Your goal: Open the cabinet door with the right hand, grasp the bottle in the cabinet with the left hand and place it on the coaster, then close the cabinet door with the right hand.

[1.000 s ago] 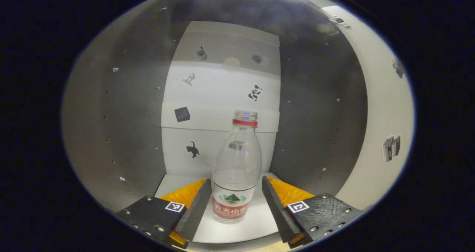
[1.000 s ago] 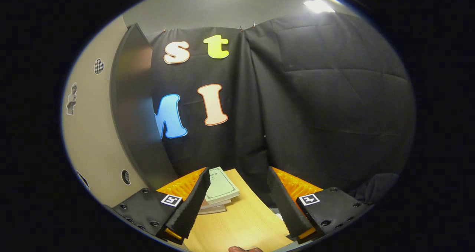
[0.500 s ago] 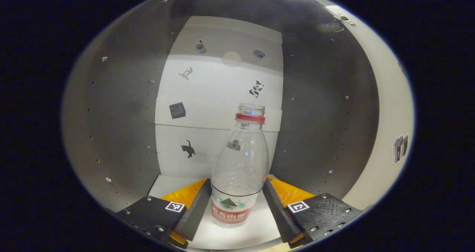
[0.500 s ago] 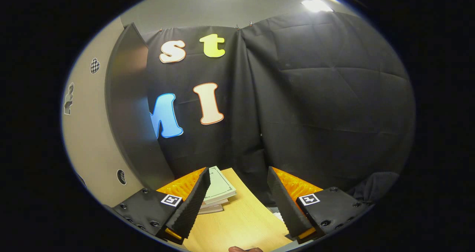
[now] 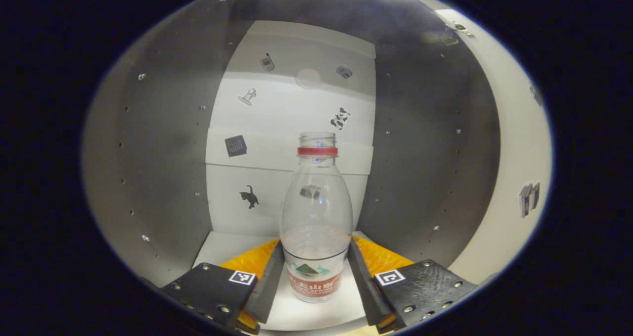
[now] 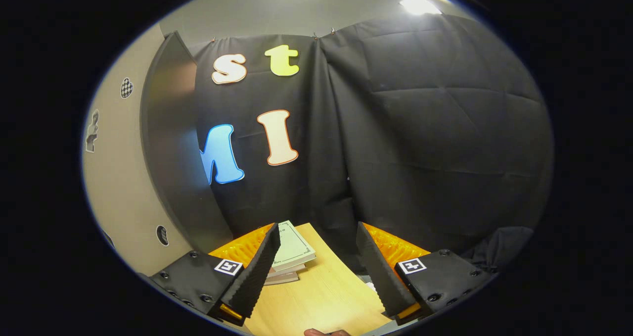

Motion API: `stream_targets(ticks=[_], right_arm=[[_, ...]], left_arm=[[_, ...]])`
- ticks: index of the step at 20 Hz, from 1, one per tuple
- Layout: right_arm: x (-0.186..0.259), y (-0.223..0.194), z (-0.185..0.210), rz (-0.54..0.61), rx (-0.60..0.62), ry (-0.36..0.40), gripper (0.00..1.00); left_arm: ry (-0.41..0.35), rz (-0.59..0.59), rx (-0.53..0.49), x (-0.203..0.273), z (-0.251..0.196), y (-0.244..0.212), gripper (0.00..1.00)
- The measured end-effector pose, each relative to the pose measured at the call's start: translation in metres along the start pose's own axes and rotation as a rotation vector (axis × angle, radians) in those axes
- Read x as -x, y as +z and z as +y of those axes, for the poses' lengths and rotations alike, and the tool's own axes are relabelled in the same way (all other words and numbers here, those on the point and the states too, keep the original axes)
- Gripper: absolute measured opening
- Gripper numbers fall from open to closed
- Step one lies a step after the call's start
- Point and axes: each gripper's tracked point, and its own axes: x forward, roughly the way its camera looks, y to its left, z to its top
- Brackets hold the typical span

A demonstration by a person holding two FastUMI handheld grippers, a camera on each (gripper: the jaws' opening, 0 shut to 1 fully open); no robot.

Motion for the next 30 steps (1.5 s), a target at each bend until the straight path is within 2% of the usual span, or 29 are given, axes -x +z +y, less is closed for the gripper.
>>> stream_targets(ticks=[1, 4, 10, 17, 24, 30], right_arm=[[0.002, -0.001, 0.001, 0.000, 0.000, -0.001, 0.98], [0.011, -0.006, 0.000, 0.006, -0.014, -0.002, 0.98], [0.032, -0.008, 0.004, -0.006, -0.058, 0.002, 0.98], [0.059, 0.004, 0.010, -0.048, -0.016, -0.001, 0.98], [0.090, -0.003, 0.031, -0.055, -0.043, 0.019, 0.98], [0.123, -0.003, 0.047, -0.082, -0.037, 0.040, 0.98]], left_arm=[[-0.006, -0.003, 0.000, 0.001, 0.001, 0.002, 0.74], [-0.016, -0.035, -0.032, 0.015, -0.002, 0.014, 0.69], [-0.043, -0.092, -0.147, 0.070, -0.008, 0.036, 0.71], [-0.077, -0.101, -0.135, 0.149, 0.002, 0.044, 0.69], [-0.017, -0.108, -0.142, 0.234, 0.051, 0.039, 0.71], [0.076, -0.078, -0.141, 0.300, 0.112, -0.006, 0.69]])
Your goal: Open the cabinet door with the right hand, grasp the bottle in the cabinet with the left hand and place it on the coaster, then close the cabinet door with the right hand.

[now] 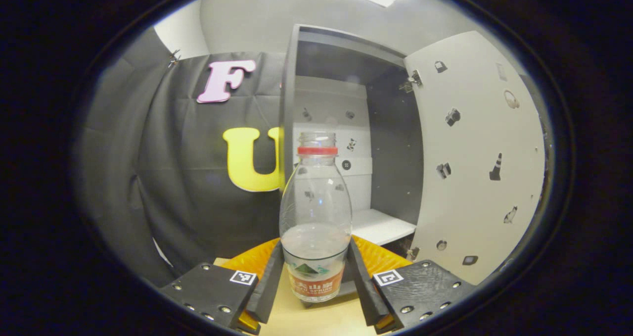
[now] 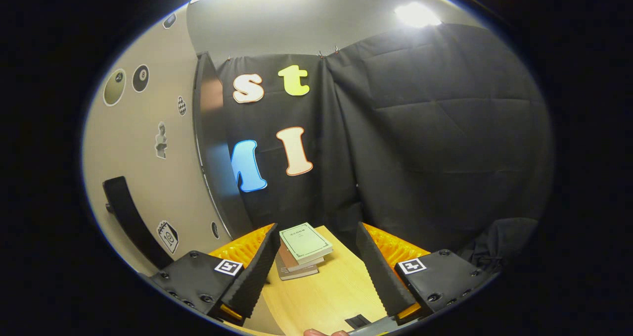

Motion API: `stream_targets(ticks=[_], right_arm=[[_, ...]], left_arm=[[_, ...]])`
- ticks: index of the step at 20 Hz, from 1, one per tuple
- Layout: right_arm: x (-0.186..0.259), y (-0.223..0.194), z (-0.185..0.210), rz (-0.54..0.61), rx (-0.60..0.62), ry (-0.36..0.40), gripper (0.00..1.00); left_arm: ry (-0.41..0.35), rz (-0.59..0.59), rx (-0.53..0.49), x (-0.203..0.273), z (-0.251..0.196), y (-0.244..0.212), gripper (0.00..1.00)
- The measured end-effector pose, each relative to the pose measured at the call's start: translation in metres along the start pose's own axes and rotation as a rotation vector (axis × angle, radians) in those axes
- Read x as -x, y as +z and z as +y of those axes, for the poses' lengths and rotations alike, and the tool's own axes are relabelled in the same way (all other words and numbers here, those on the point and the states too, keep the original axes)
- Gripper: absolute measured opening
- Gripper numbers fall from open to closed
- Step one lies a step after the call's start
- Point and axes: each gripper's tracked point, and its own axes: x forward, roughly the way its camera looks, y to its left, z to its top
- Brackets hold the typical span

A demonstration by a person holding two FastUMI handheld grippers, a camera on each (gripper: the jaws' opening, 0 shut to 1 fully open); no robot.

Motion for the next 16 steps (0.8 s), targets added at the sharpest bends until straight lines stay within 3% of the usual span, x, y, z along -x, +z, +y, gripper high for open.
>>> stream_targets(ticks=[1, 6, 8, 16], right_arm=[[0.004, -0.002, 0.002, 0.001, -0.002, 0.003, 0.92], [0.019, -0.006, 0.008, 0.002, -0.003, 0.018, 0.93], [0.025, -0.008, 0.009, 0.001, -0.008, 0.021, 0.98], [0.038, -0.026, -0.001, 0.032, -0.015, -0.008, 0.98]], left_arm=[[0.016, 0.007, 0.005, 0.008, 0.008, -0.010, 0.69], [0.111, 0.051, 0.026, 0.048, 0.049, -0.071, 0.69], [0.137, 0.073, 0.033, 0.060, 0.060, -0.101, 0.71], [0.191, 0.119, -0.021, 0.088, 0.075, -0.207, 0.71]])
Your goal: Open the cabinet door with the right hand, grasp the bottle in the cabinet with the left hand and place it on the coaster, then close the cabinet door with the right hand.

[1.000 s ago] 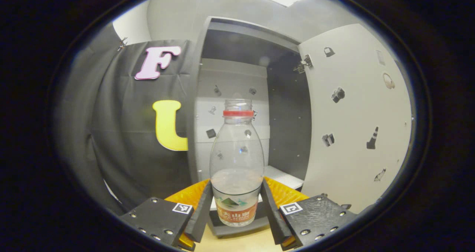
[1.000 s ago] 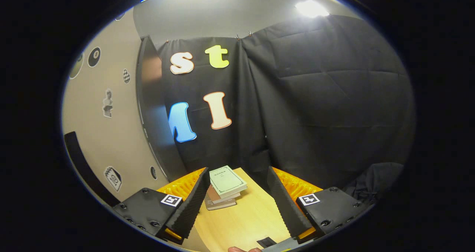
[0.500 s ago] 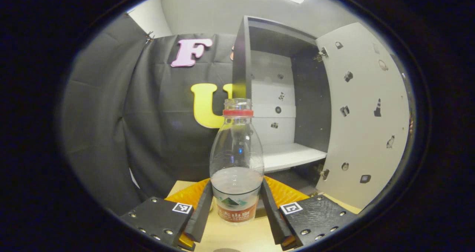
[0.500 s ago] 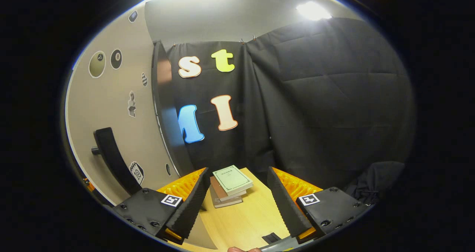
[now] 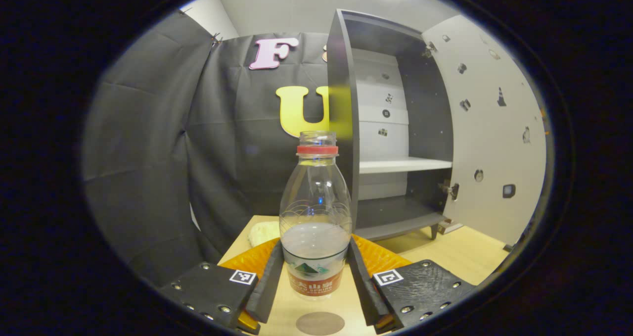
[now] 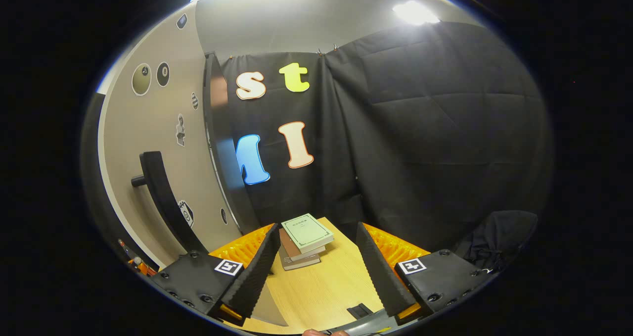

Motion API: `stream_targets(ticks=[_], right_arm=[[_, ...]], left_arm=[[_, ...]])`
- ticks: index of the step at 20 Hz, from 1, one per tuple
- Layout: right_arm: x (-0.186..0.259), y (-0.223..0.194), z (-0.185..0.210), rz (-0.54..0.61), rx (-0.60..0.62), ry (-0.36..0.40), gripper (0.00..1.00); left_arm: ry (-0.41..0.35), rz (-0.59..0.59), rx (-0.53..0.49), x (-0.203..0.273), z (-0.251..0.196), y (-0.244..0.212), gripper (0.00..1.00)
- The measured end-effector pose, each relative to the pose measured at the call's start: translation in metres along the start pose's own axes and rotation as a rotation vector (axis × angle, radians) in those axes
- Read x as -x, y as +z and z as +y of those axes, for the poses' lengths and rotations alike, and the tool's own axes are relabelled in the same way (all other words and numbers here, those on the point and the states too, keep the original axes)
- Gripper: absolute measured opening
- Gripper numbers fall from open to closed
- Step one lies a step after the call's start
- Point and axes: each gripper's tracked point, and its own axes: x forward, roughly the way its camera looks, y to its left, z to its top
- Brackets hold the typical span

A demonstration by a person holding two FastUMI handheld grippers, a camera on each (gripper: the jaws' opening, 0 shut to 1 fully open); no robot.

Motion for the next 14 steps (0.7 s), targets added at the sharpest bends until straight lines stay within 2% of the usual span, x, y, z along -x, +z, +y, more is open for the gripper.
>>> stream_targets(ticks=[5, 9, 14], right_arm=[[0.002, -0.011, 0.001, 0.037, -0.008, -0.010, 0.98], [0.002, -0.015, 0.011, 0.054, -0.045, 0.016, 0.98], [0.006, -0.017, 0.000, 0.058, -0.119, -0.018, 0.98]], left_arm=[[0.016, 0.020, -0.007, 0.014, -0.010, -0.060, 0.71], [0.023, 0.052, 0.009, 0.017, -0.017, -0.103, 0.69], [0.033, 0.063, 0.002, 0.020, -0.018, -0.126, 0.71]])
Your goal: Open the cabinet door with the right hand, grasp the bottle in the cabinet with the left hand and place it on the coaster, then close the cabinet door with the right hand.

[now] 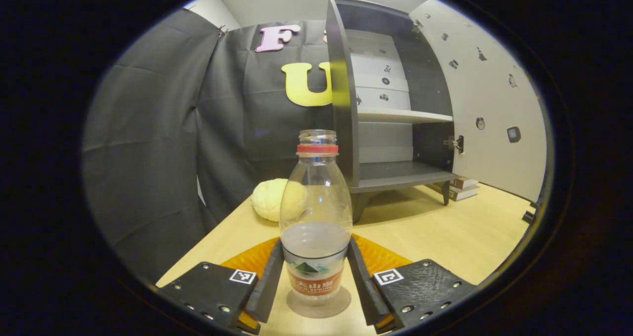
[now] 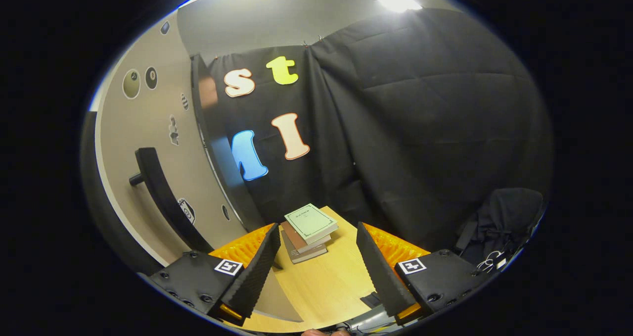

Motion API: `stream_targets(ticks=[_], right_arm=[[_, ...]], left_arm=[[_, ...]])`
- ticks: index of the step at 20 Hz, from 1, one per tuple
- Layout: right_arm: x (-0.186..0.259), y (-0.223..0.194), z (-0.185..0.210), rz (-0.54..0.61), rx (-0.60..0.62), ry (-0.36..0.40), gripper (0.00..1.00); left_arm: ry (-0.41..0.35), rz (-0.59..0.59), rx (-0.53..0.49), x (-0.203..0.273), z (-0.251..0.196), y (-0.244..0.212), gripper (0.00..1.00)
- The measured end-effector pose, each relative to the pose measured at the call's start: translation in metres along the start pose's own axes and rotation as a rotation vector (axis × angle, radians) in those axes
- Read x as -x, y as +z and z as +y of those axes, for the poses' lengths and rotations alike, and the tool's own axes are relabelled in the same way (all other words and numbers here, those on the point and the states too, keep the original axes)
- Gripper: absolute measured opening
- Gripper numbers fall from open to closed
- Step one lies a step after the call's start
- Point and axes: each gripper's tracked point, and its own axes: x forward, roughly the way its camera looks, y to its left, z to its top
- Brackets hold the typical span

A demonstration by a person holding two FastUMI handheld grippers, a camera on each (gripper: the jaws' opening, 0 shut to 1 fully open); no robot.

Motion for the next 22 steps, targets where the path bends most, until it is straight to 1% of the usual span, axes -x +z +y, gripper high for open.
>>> stream_targets(ticks=[2, 3, 4, 8, 10, 11, 12, 14, 16, 17, 18, 20, 21, 22], right_arm=[[0.000, 0.002, -0.003, -0.009, -0.048, 0.000, 0.98], [0.001, 0.001, -0.003, -0.012, -0.072, 0.005, 0.98], [0.002, 0.001, -0.003, -0.018, -0.085, 0.005, 0.98], [0.002, -0.005, -0.007, -0.022, -0.058, -0.019, 0.98], [0.001, -0.007, -0.009, -0.022, -0.032, -0.028, 0.98], [0.001, -0.009, -0.009, -0.021, -0.021, -0.032, 0.98], [0.000, -0.010, -0.009, -0.018, -0.017, -0.033, 0.98], [0.000, -0.013, -0.008, -0.016, -0.012, -0.034, 0.98], [0.000, -0.016, -0.009, -0.012, -0.007, -0.034, 0.98], [-0.001, -0.018, -0.009, -0.008, -0.004, -0.034, 0.98], [-0.001, -0.020, -0.010, -0.006, -0.002, -0.036, 0.98], [-0.002, -0.024, -0.012, 0.000, -0.002, -0.036, 0.98], [-0.002, -0.026, -0.011, 0.004, -0.004, -0.036, 0.98], [-0.003, -0.027, -0.012, 0.008, -0.004, -0.034, 0.98]], left_arm=[[-0.016, 0.003, -0.004, 0.001, -0.005, -0.008, 0.71], [-0.017, 0.011, -0.001, 0.000, -0.004, -0.012, 0.70], [-0.013, 0.016, 0.003, 0.001, -0.002, -0.017, 0.71], [0.000, 0.044, 0.030, 0.004, 0.001, -0.032, 0.71], [-0.008, 0.036, 0.023, 0.008, -0.001, -0.033, 0.72], [-0.011, 0.039, 0.016, 0.008, -0.002, -0.033, 0.69], [-0.014, 0.039, 0.009, 0.009, -0.004, -0.031, 0.72], [-0.018, 0.044, 0.011, 0.010, -0.005, -0.031, 0.72], [-0.018, 0.045, 0.006, 0.011, -0.004, -0.030, 0.75], [-0.023, 0.043, 0.003, 0.011, -0.006, -0.029, 0.72], [-0.025, 0.043, 0.002, 0.012, -0.007, -0.028, 0.72], [-0.021, 0.041, -0.004, 0.016, -0.006, -0.027, 0.82], [-0.020, 0.041, -0.005, 0.016, -0.007, -0.026, 0.80], [-0.015, 0.041, -0.008, 0.017, -0.006, -0.025, 0.83]])
